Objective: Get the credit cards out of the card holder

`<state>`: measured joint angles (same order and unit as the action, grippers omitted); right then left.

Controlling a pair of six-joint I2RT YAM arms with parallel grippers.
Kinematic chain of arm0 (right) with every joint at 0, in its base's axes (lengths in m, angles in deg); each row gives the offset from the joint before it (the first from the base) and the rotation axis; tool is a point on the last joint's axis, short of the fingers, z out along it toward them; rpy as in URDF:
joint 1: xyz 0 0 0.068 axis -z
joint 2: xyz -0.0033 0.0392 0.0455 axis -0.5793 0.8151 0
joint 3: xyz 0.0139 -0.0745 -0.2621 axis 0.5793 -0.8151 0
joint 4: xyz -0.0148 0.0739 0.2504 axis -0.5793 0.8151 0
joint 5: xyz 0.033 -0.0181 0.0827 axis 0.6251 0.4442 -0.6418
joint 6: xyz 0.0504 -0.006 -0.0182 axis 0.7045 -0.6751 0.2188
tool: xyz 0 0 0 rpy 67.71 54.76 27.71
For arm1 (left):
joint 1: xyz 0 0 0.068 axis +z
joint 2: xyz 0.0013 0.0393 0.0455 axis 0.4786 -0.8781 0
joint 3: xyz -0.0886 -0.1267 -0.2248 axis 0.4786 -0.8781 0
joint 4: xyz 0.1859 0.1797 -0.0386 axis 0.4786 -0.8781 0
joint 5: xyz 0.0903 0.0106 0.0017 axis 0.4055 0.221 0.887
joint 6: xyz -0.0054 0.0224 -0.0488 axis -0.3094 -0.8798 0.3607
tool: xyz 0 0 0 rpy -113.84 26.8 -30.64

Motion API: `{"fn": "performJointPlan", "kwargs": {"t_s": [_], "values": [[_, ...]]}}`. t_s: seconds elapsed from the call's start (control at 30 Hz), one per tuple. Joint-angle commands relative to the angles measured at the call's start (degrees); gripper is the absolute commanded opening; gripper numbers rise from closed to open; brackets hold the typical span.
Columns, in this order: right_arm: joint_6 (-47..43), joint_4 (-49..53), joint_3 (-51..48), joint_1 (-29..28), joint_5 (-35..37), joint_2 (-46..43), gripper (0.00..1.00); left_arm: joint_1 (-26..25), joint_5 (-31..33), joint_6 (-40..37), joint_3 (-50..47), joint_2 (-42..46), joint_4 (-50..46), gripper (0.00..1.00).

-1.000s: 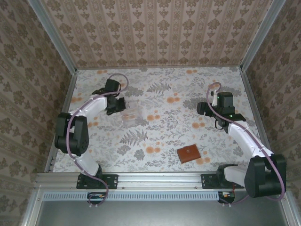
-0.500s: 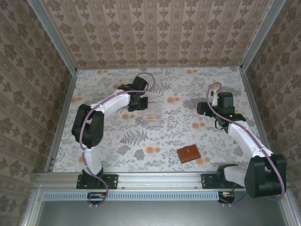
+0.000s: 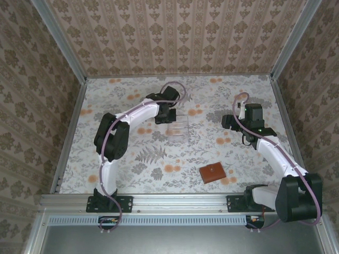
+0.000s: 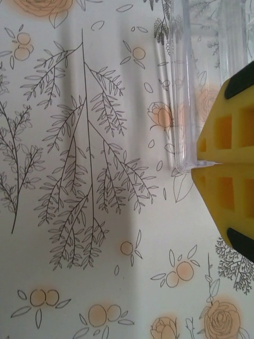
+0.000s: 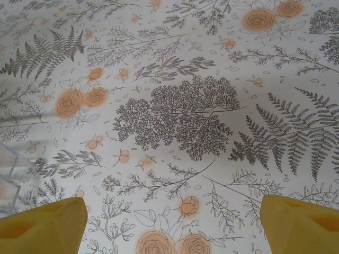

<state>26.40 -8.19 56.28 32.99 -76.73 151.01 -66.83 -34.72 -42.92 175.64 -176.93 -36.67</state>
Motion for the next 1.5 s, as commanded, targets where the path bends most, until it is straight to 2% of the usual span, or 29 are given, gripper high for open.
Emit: {"fn": "performJointPlan", "kwargs": {"t_s": [0.0, 0.13, 0.5, 0.77, 0.97, 1.2, 1.47], "values": [[0.3, 0.4, 1.2, -0.3, 0.5, 0.2, 0.86, -0.6, 3.3, 1.3, 2.6, -0.7, -2.6, 0.04], [0.4, 0.3, 1.3, -0.4, 0.2, 0.2, 0.86, -1.0, 5.6, 1.0, 3.8, -1.3, -3.9, 0.06], [0.9, 2.3, 2.4, -0.4, -1.0, -0.3, 0.86, -1.3, 5.2, 0.8, 4.4, -1.3, -4.5, 0.18], [6.4, 10.6, 6.1, -1.6, -4.0, -1.0, 0.86, -1.4, 6.2, -0.9, 3.2, 4.2, -4.9, 0.22], [23.1, 20.7, 7.8, -4.9, -4.6, -1.8, 0.88, -0.9, 6.0, -3.0, -2.2, 11.5, -3.0, 0.25], [51.5, 31.6, 6.0, -17.8, 5.3, -4.4, 0.98, 1.9, 5.2, -8.5, -10.0, 21.8, -3.5, 0.3], [78.1, 36.7, -0.8, -29.8, 6.7, -8.1, 1.0, 9.3, 1.4, -17.1, -20.1, 33.9, -6.8, 0.37]]}}
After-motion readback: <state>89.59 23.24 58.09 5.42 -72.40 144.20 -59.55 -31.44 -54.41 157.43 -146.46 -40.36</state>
